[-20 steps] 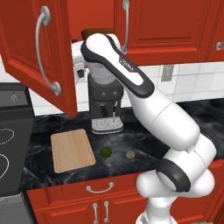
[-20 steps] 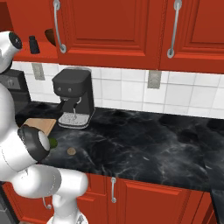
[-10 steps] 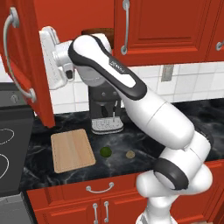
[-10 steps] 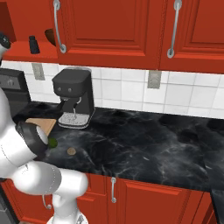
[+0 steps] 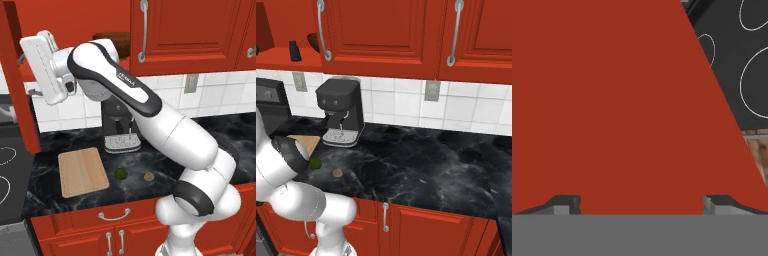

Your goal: Open the cabinet. Place the bowl and condiment on the counter. Then place the lime and garlic on the cutting board.

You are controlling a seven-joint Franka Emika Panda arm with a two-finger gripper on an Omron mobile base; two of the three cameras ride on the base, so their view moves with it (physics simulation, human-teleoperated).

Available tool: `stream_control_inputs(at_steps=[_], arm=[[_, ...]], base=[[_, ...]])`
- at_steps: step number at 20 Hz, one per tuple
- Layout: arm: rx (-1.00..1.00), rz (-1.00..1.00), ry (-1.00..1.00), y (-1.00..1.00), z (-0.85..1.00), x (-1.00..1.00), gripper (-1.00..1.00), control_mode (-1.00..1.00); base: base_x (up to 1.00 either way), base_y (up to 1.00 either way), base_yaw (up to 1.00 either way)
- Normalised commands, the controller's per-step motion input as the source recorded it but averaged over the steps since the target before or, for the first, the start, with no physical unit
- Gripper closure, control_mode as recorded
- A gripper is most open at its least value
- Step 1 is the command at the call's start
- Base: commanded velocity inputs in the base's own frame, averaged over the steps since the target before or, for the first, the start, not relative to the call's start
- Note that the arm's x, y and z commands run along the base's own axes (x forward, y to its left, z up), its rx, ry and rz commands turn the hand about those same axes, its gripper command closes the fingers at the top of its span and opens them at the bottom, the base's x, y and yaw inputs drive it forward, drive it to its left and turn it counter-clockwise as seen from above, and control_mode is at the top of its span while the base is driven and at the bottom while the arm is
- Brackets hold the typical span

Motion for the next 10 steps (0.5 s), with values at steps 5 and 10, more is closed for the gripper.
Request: stream_control_inputs(at_steps=[5, 10], arm=[[0.00, 0.00, 0.00, -0.08, 0.00, -0.30, -1.00, -1.00], [0.00, -0.09, 0.00, -0.65, 0.00, -0.45, -1.00, -1.00]], base=[[0.00, 0.00, 0.00], [0.00, 0.00, 0.00]])
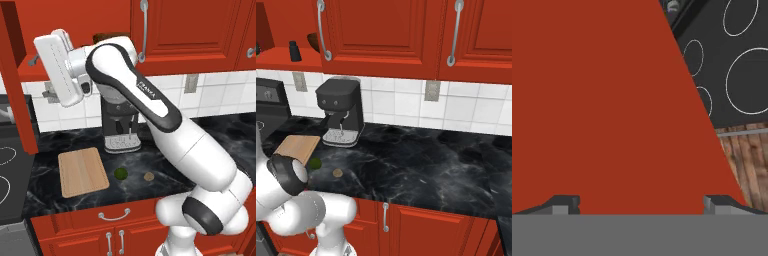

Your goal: Open the cabinet. Place the bowl and condiment on the counter. Then place the lime and garlic on the cutting board.

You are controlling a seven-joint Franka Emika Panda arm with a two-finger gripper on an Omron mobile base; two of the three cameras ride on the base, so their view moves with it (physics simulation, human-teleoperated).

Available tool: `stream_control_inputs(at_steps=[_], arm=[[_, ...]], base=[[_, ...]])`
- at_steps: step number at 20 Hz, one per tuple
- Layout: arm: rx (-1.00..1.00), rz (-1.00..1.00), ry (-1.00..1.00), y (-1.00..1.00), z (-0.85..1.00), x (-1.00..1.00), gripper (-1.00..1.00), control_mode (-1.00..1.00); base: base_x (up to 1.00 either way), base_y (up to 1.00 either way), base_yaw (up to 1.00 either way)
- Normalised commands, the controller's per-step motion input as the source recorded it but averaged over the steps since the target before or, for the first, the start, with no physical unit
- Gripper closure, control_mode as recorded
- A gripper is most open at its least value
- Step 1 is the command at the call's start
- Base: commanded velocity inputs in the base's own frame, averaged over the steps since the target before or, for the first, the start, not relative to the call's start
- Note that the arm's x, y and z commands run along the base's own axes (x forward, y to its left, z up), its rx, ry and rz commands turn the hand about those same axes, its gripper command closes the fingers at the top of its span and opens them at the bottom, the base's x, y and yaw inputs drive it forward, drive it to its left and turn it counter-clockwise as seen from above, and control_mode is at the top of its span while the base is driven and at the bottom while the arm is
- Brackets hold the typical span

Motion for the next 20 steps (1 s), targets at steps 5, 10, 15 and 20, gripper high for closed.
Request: stream_control_inputs(at_steps=[5, 10, 15, 20], arm=[[0.08, -0.14, -0.03, -1.00, 0.00, -0.62, -1.00, -1.00], [0.19, -0.19, -0.06, -1.00, 0.01, -0.43, -1.00, -1.00], [0.20, -0.16, -0.10, -1.00, 0.00, -0.56, -1.00, -1.00], [0.06, -0.18, -0.18, -0.75, -0.01, -0.54, -1.00, -1.00]], base=[[0.00, 0.00, 0.00], [0.00, 0.00, 0.00], [0.00, 0.00, 0.00], [0.00, 0.00, 0.00]])
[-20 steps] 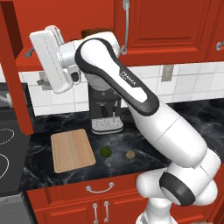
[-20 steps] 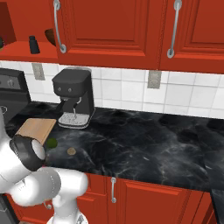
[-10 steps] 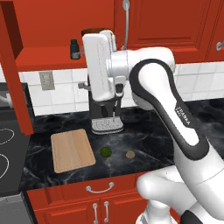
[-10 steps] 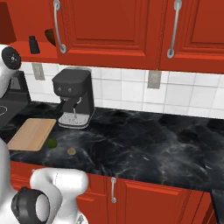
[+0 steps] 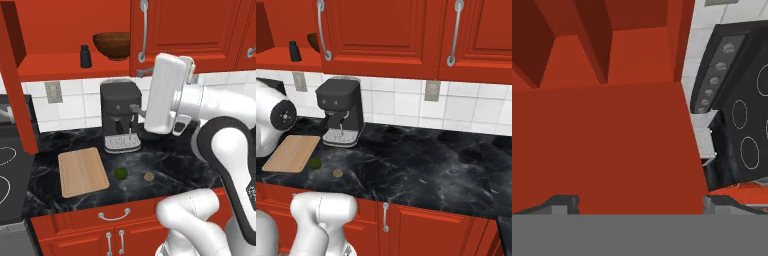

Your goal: Open the cabinet. Place the bowl and condiment on the counter. Then place the lime and garlic on the cutting board.

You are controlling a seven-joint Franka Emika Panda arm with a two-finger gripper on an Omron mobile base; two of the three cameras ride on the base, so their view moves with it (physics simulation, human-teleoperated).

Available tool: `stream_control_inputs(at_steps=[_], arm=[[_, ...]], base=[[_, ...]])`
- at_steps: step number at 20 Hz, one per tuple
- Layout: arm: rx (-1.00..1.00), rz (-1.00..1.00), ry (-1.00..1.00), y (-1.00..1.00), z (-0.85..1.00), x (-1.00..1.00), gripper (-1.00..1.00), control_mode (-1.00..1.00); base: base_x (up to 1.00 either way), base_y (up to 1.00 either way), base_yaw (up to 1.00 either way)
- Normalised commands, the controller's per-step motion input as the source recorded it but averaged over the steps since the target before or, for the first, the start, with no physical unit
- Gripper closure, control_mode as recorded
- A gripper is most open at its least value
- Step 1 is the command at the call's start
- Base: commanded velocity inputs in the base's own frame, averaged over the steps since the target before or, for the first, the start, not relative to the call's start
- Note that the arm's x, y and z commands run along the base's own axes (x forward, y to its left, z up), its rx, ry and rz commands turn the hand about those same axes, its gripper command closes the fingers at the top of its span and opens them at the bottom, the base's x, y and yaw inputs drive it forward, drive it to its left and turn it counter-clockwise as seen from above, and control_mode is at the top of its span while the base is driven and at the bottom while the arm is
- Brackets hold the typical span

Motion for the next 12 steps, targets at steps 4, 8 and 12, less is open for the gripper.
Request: stream_control_inputs(at_steps=[4, 8, 12], arm=[[-0.17, -0.16, -0.28, -0.48, 0.05, -0.35, -1.00, -1.00], [-0.31, -0.16, -0.24, -0.25, 0.12, -0.13, -1.00, -1.00], [-0.37, -0.17, -0.18, -0.26, 0.13, -0.03, -1.00, -1.00]], base=[[0.00, 0.00, 0.00], [0.00, 0.00, 0.00], [0.00, 0.00, 0.00]])
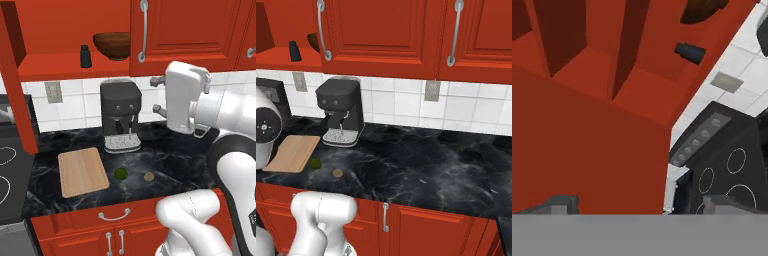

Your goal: Open the cabinet. Place the bowl and condiment on the counter. Then place the lime and garlic on the cutting board.

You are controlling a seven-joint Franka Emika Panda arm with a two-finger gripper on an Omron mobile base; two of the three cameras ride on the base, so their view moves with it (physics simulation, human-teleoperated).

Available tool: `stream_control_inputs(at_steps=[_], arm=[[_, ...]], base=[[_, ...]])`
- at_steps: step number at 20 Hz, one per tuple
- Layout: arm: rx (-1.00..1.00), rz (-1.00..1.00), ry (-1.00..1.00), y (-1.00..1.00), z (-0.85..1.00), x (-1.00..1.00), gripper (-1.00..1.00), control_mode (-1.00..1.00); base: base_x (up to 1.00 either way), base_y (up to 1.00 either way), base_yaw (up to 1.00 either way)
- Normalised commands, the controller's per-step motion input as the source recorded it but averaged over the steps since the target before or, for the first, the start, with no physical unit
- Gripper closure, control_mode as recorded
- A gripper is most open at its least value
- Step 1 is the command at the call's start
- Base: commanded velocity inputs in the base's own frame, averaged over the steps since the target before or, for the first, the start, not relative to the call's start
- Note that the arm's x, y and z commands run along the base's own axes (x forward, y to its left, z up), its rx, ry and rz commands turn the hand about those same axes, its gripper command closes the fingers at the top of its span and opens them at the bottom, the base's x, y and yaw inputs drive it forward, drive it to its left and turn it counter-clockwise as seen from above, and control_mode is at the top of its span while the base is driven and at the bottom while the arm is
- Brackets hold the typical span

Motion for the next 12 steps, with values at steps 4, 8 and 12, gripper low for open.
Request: stream_control_inputs(at_steps=[4, 8, 12], arm=[[-0.35, -0.19, -0.15, -0.23, 0.18, 0.00, -1.00, -1.00], [-0.31, -0.20, -0.11, -0.26, 0.18, 0.00, -1.00, -1.00], [-0.27, -0.29, -0.06, -0.20, 0.15, 0.00, -1.00, -1.00]], base=[[0.00, 0.00, 0.00], [0.00, 0.00, 0.00], [0.00, 0.00, 0.00]])
